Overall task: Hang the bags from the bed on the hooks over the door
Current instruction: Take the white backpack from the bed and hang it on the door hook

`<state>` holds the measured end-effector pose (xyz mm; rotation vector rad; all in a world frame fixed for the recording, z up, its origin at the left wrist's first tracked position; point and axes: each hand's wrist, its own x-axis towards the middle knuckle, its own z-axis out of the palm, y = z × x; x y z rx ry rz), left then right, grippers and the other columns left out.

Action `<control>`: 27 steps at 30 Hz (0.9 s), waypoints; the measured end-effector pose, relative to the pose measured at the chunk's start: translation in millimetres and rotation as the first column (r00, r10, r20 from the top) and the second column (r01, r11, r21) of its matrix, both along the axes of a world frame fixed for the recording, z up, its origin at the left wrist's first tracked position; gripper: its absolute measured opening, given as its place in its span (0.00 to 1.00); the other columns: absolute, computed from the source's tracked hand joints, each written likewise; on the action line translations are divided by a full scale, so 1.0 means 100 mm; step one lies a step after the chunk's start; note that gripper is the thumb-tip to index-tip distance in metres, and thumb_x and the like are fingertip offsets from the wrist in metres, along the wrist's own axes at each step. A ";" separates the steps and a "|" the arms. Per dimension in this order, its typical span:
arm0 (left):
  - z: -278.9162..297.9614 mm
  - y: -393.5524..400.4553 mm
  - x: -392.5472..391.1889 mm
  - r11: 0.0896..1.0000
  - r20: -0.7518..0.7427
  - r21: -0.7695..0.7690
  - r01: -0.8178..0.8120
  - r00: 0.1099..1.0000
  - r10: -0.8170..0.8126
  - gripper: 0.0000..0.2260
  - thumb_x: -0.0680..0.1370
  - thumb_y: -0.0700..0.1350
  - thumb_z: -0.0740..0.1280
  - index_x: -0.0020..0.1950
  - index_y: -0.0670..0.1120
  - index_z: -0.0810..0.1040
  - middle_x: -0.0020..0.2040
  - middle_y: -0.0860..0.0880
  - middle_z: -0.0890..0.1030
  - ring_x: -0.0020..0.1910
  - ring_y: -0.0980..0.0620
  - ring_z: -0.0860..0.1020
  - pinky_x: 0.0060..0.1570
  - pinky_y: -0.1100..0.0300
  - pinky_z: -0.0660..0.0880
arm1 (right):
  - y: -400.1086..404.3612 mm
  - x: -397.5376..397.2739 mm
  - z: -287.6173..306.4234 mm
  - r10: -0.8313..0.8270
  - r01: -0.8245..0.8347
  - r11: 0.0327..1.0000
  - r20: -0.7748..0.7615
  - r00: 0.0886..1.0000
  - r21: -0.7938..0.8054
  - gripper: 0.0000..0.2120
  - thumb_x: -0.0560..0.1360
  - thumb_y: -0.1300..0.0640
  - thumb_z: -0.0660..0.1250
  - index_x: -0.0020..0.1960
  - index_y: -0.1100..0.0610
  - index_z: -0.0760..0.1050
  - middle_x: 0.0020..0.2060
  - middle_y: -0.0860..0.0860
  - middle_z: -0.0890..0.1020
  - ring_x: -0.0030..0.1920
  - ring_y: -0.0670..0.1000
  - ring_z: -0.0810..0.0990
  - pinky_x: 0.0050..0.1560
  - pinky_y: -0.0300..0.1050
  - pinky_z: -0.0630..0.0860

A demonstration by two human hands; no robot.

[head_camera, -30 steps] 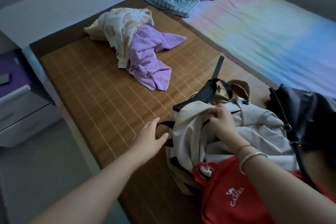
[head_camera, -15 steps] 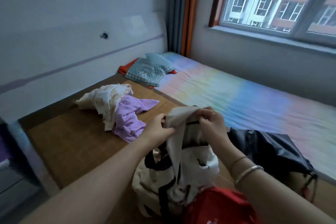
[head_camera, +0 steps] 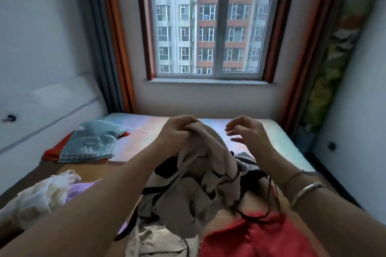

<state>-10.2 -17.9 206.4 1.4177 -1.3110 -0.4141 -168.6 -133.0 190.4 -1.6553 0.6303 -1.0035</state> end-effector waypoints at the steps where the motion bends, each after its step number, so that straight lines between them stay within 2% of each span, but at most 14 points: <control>1: 0.05 -0.03 -0.10 0.997 0.003 -0.004 0.074 0.997 -0.074 0.17 0.65 0.30 0.60 0.50 0.34 0.80 0.45 0.42 0.81 0.39 0.59 0.78 0.44 0.65 0.75 | 0.02 -0.11 0.02 -0.056 0.055 0.997 -0.031 0.998 -0.047 0.13 0.70 0.73 0.55 0.42 0.60 0.75 0.40 0.57 0.80 0.41 0.54 0.78 0.42 0.44 0.72; 5: 0.25 -0.12 -0.59 0.928 0.015 0.005 0.373 0.928 -0.373 0.17 0.68 0.23 0.58 0.46 0.37 0.82 0.49 0.34 0.83 0.45 0.49 0.80 0.49 0.58 0.77 | 0.18 -0.65 -0.07 -0.220 0.187 0.966 -0.188 0.957 -0.179 0.15 0.71 0.73 0.60 0.54 0.61 0.75 0.49 0.53 0.79 0.47 0.49 0.77 0.42 0.30 0.74; 7: 0.31 -0.17 -0.82 0.873 0.048 0.015 0.488 0.871 -0.488 0.19 0.67 0.23 0.59 0.44 0.41 0.82 0.51 0.35 0.83 0.48 0.47 0.80 0.54 0.54 0.77 | 0.25 -0.94 -0.13 -0.241 0.207 0.964 -0.218 0.946 -0.167 0.16 0.72 0.70 0.63 0.55 0.55 0.74 0.53 0.51 0.78 0.50 0.47 0.77 0.44 0.27 0.74; 10: 0.36 -0.31 -1.42 0.754 0.196 0.042 0.655 0.735 -0.649 0.16 0.67 0.24 0.65 0.45 0.41 0.83 0.53 0.37 0.81 0.51 0.52 0.79 0.56 0.61 0.75 | 0.43 -1.71 -0.12 -0.283 0.268 0.959 -0.350 0.893 -0.092 0.22 0.69 0.59 0.70 0.58 0.41 0.69 0.63 0.49 0.73 0.60 0.50 0.74 0.57 0.46 0.76; 12: 0.37 -0.40 -2.02 0.664 0.297 0.066 0.745 0.621 -0.726 0.13 0.67 0.27 0.68 0.43 0.41 0.85 0.55 0.41 0.79 0.55 0.51 0.78 0.61 0.57 0.73 | 0.61 -2.41 -0.08 -0.304 0.315 0.948 -0.445 0.842 -0.051 0.26 0.65 0.51 0.72 0.56 0.32 0.66 0.67 0.45 0.68 0.65 0.50 0.68 0.61 0.52 0.73; 13: 0.37 -0.43 -2.29 0.639 0.336 0.085 0.765 0.582 -0.741 0.13 0.68 0.28 0.69 0.42 0.44 0.85 0.55 0.45 0.78 0.57 0.49 0.76 0.64 0.51 0.71 | 0.68 -2.70 -0.08 -0.297 0.323 0.946 -0.473 0.829 -0.028 0.26 0.64 0.49 0.72 0.54 0.28 0.65 0.67 0.42 0.67 0.67 0.47 0.65 0.62 0.51 0.72; 15: 0.39 -0.46 -2.89 0.566 0.404 0.125 0.815 0.480 -0.779 0.15 0.70 0.31 0.69 0.40 0.53 0.84 0.57 0.51 0.76 0.59 0.47 0.74 0.67 0.45 0.66 | 0.86 -3.27 -0.09 -0.329 0.365 0.930 -0.518 0.790 -0.034 0.25 0.66 0.50 0.72 0.52 0.25 0.65 0.62 0.33 0.67 0.64 0.41 0.64 0.59 0.37 0.70; 17: 0.39 -0.46 -3.50 0.470 0.454 0.174 0.866 0.353 -0.818 0.18 0.71 0.32 0.67 0.41 0.57 0.83 0.59 0.53 0.75 0.60 0.46 0.72 0.69 0.48 0.64 | 1.09 -3.82 -0.13 -0.412 0.449 0.891 -0.541 0.733 -0.070 0.23 0.69 0.57 0.70 0.54 0.33 0.69 0.54 0.31 0.71 0.57 0.37 0.70 0.47 0.24 0.69; 18: 0.40 -0.43 -3.80 0.424 0.465 0.205 0.882 0.294 -0.835 0.20 0.71 0.32 0.65 0.39 0.59 0.83 0.59 0.54 0.74 0.61 0.47 0.70 0.69 0.54 0.64 | 1.20 -4.09 -0.16 -0.460 0.505 0.860 -0.546 0.700 -0.078 0.19 0.69 0.60 0.69 0.55 0.40 0.74 0.51 0.34 0.75 0.52 0.37 0.73 0.43 0.23 0.70; 20: 0.39 -0.31 -4.55 0.329 0.496 0.238 0.914 0.177 -0.850 0.24 0.72 0.32 0.63 0.34 0.64 0.81 0.59 0.57 0.73 0.61 0.48 0.67 0.64 0.68 0.61 | 1.49 -4.77 -0.27 -0.581 0.629 0.769 -0.540 0.609 -0.118 0.08 0.70 0.61 0.67 0.47 0.51 0.77 0.42 0.42 0.79 0.45 0.42 0.77 0.40 0.26 0.71; 21: 0.37 -0.29 -4.80 0.306 0.501 0.247 0.919 0.149 -0.852 0.25 0.72 0.32 0.62 0.34 0.65 0.79 0.60 0.58 0.72 0.62 0.48 0.67 0.63 0.69 0.62 | 1.61 -5.02 -0.29 -0.627 0.682 0.723 -0.520 0.580 -0.110 0.04 0.70 0.61 0.66 0.43 0.53 0.76 0.39 0.46 0.79 0.42 0.45 0.77 0.42 0.30 0.71; 23: 0.33 -0.23 -5.28 0.230 0.497 0.260 0.938 0.074 -0.865 0.26 0.71 0.32 0.61 0.33 0.65 0.80 0.62 0.58 0.72 0.63 0.48 0.68 0.65 0.59 0.64 | 1.85 -5.55 -0.29 -0.743 0.810 0.582 -0.457 0.489 -0.079 0.02 0.72 0.61 0.64 0.42 0.56 0.73 0.35 0.49 0.80 0.38 0.48 0.77 0.42 0.39 0.73; 25: 0.26 -0.14 -5.89 0.109 0.433 0.296 0.949 -0.031 -0.901 0.24 0.69 0.30 0.60 0.34 0.59 0.83 0.64 0.56 0.71 0.65 0.53 0.69 0.65 0.59 0.65 | 2.22 -6.19 -0.23 -0.855 0.907 0.403 -0.405 0.325 -0.124 0.03 0.73 0.58 0.66 0.43 0.56 0.72 0.35 0.50 0.81 0.34 0.47 0.77 0.36 0.40 0.72; 27: 0.20 -0.03 -6.44 0.021 0.385 0.344 0.939 -0.120 -0.915 0.22 0.66 0.29 0.59 0.35 0.54 0.83 0.67 0.55 0.70 0.68 0.58 0.68 0.65 0.62 0.65 | 2.58 -6.75 -0.13 -0.925 0.963 0.259 -0.305 0.227 -0.070 0.09 0.72 0.53 0.69 0.44 0.57 0.71 0.37 0.55 0.83 0.31 0.47 0.79 0.30 0.38 0.72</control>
